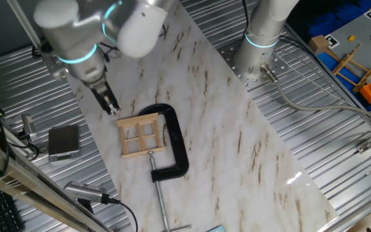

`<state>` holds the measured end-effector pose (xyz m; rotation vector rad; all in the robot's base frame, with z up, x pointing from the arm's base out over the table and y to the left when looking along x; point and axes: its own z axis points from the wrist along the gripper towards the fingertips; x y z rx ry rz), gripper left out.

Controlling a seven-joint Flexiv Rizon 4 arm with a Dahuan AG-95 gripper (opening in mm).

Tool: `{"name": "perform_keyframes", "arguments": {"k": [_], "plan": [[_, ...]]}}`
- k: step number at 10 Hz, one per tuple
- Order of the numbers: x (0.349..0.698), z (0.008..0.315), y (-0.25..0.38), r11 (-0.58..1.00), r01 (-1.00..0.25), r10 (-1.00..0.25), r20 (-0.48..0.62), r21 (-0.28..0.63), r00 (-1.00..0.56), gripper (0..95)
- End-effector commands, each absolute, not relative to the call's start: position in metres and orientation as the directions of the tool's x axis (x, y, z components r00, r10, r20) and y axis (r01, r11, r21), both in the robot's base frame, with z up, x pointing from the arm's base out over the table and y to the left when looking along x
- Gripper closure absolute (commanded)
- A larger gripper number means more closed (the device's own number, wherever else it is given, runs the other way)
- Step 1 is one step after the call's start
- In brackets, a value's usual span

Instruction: Close a sliding window

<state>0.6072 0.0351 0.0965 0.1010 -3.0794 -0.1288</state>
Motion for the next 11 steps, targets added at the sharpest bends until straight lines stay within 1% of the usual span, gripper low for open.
{"name": "perform_keyframes", "arguments": {"k": [1, 4, 8, 10, 11], "plan": [[0.6048, 0.0922, 0.0502, 0.996, -0.042, -0.046, 0.053, 0.080, -0.997, 95.0], [0.6043, 0.0920, 0.0557, 0.995, -0.059, -0.064, 0.056, 0.083, -0.996, 95.0], [0.6043, 0.0920, 0.0557, 0.981, -0.165, -0.172, 0.064, 0.100, -0.983, 95.0], [0.6035, 0.0923, 0.0556, 0.983, -0.154, -0.161, 0.067, 0.101, -0.985, 95.0], [0.5993, 0.0917, 0.0582, 0.986, -0.110, -0.119, 0.066, 0.124, -0.991, 95.0]]}}
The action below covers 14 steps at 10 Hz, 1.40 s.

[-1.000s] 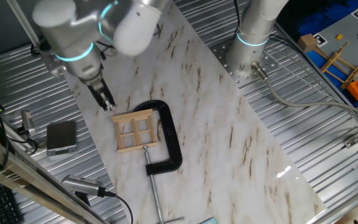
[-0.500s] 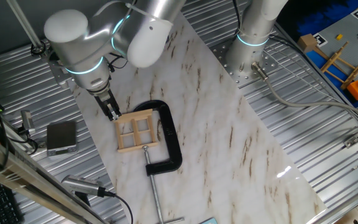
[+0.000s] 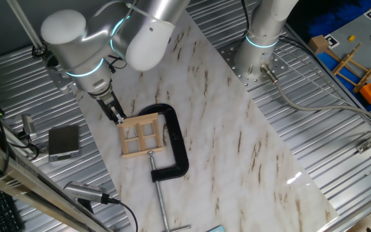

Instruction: Close a sliding window

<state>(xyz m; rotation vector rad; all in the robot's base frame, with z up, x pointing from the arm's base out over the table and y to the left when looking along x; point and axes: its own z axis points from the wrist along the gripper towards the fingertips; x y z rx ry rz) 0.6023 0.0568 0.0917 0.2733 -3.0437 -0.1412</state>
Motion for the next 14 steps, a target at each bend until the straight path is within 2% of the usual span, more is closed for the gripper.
{"name": "perform_keyframes", "arguments": {"k": [1, 2, 5, 14], "plan": [[0.597, 0.089, 0.063, 0.987, -0.060, -0.070, 0.063, 0.146, -0.996, 95.0], [0.598, 0.083, 0.075, 0.987, 0.011, 0.002, 0.053, 0.161, -0.999, 95.0], [0.608, 0.078, 0.097, 0.979, 0.084, 0.074, 0.056, 0.188, -0.996, 95.0], [0.617, 0.058, 0.134, 0.972, 0.094, 0.084, 0.057, 0.216, -0.995, 95.0]]}}
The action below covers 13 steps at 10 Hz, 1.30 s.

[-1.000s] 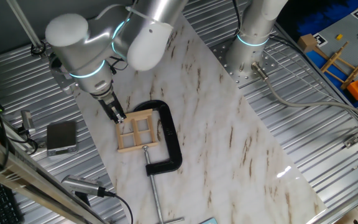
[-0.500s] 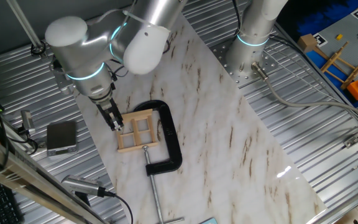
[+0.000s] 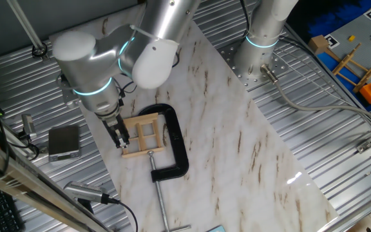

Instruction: Close a sliding window

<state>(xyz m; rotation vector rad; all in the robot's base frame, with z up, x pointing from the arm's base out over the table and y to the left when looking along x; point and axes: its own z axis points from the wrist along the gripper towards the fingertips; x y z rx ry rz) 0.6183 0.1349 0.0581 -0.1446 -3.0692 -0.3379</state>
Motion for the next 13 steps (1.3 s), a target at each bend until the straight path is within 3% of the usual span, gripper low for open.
{"name": "perform_keyframes", "arguments": {"k": [1, 5, 7, 8, 9, 11, 12, 13], "plan": [[0.614, 0.057, 0.134, 0.972, 0.092, 0.081, 0.057, 0.217, -0.995, 95.0], [0.605, 0.053, 0.134, 0.970, 0.113, 0.102, 0.061, 0.214, -0.993, 95.0], [0.604, 0.053, 0.132, 0.968, 0.130, 0.120, 0.061, 0.213, -0.991, 57.0], [0.603, 0.054, 0.131, 0.967, 0.138, 0.128, 0.059, 0.213, -0.990, 57.0], [0.601, 0.056, 0.127, 0.966, 0.143, 0.134, 0.056, 0.215, -0.989, 38.0], [0.597, 0.059, 0.121, 0.966, 0.137, 0.128, 0.052, 0.220, -0.990, 38.0], [0.595, 0.061, 0.117, 0.967, 0.130, 0.122, 0.050, 0.221, -0.991, 19.0], [0.592, 0.063, 0.114, 0.968, 0.121, 0.113, 0.047, 0.221, -0.992, 19.0]]}}
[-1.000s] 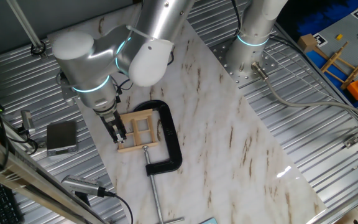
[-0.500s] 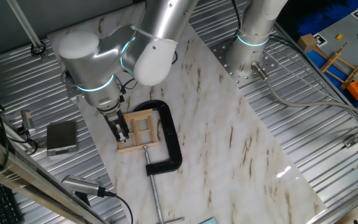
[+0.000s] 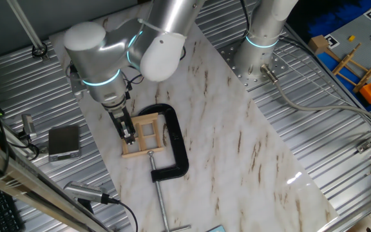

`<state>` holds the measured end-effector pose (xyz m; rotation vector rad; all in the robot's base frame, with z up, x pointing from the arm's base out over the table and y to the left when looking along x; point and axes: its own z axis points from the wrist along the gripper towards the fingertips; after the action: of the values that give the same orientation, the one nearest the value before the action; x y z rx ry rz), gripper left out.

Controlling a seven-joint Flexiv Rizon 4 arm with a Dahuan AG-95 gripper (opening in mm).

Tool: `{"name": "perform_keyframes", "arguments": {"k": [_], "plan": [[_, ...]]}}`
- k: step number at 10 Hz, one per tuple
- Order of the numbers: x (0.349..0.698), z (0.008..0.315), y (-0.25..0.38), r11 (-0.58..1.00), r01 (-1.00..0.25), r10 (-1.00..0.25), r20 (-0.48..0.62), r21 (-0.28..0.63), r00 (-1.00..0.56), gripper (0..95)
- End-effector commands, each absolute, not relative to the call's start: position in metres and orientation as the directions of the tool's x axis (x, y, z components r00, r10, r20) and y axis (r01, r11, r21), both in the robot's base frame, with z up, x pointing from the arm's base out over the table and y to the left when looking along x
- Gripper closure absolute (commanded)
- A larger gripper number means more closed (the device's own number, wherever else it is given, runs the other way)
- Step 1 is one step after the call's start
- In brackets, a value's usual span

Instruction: Close a sliding window

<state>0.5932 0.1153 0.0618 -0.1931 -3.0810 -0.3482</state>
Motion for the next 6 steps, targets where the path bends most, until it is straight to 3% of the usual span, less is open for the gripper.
{"name": "perform_keyframes", "arguments": {"k": [1, 6], "plan": [[0.5917, 0.0631, 0.1126, 0.969, 0.118, 0.110, 0.048, 0.218, -0.993, 19.0], [0.5862, 0.0672, 0.1037, 0.986, 0.057, 0.051, 0.038, 0.160, -0.998, 19.0]]}}
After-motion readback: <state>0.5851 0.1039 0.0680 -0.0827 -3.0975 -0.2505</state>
